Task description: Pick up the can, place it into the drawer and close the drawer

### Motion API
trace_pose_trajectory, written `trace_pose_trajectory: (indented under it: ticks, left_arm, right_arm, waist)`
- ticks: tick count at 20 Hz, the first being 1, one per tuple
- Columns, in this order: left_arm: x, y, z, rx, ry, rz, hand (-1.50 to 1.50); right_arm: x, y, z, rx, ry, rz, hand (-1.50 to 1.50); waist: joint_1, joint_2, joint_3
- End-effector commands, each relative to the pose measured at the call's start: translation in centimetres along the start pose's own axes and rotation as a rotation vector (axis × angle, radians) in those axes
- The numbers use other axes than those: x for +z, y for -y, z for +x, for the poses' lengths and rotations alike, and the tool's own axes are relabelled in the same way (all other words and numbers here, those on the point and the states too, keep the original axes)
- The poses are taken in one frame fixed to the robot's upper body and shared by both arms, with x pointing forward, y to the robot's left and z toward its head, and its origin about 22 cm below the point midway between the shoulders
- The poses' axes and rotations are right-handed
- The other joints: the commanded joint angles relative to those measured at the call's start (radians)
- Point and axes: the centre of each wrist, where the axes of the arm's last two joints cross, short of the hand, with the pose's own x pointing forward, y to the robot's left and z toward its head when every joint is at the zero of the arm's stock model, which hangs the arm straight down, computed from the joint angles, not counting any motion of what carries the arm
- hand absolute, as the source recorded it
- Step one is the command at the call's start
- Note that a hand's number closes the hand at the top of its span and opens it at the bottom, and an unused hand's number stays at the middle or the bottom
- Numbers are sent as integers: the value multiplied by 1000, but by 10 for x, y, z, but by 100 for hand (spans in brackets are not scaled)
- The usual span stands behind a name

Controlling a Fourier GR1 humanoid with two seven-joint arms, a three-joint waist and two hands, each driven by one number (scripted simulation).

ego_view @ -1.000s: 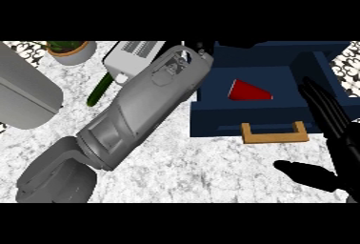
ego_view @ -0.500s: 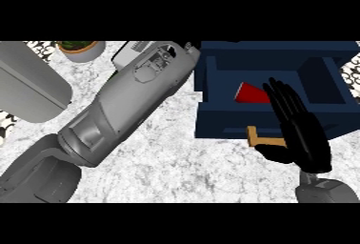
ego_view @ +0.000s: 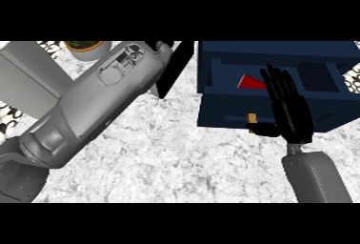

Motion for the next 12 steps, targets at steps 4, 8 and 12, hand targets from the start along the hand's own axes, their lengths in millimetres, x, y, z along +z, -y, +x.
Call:
trace_pose_trajectory:
  ticks: [4, 8, 12]
  left_arm:
    - [1, -38, -2, -6, -8, -11, -150]
    - [7, -38, 8, -7, -15, -6, -150]
    - [3, -68, 4, -24, -21, -2, -150]
  right_arm:
    - [-6, -40, -21, 47, -44, 69, -150]
    - [-26, -51, -8, 84, -36, 19, -150]
    - [-63, -40, -14, 95, -54, -53, -150]
  waist:
    - [13, 20, 17]
    - [12, 21, 17]
    - [32, 28, 17]
